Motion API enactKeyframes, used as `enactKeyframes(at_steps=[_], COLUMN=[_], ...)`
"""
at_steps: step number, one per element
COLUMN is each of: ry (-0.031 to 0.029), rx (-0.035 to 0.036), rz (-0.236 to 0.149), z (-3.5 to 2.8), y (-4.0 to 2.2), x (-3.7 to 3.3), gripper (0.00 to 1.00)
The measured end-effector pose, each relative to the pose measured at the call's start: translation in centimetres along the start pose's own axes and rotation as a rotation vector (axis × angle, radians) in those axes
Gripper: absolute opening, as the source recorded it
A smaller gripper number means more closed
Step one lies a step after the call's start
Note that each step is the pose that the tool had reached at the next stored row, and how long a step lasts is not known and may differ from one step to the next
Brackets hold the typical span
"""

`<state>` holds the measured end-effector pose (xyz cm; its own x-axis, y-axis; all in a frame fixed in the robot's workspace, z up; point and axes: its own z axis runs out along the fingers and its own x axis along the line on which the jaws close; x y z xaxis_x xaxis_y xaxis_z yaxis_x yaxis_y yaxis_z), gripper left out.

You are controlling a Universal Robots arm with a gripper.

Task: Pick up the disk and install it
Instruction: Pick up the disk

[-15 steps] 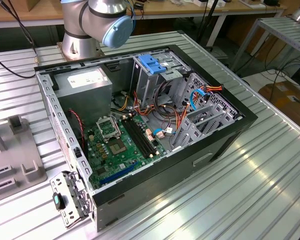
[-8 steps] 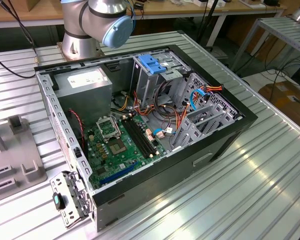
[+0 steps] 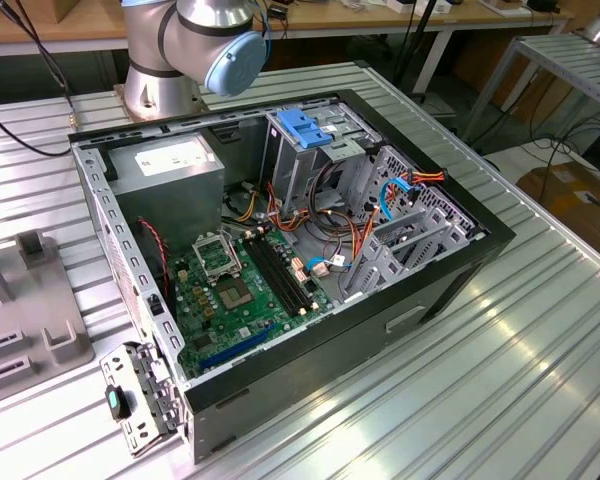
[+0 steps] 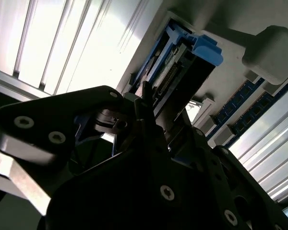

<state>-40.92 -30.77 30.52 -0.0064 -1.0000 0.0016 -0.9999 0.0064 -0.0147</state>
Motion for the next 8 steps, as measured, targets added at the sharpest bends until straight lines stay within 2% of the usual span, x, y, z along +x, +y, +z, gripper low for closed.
enactKeyframes(at_steps=[3,6,8], ry=[-0.0002,0.0002,0.0057], rx=[0.0006,0.0001,0.0001], rz=[0.000,0.000,0.000], z=[-0.19,-1.17,-2.21], y=[-0.01,-0.02,-0.03], x=[0.00,0.00,0.00], gripper=[0.35,0.35,0.35])
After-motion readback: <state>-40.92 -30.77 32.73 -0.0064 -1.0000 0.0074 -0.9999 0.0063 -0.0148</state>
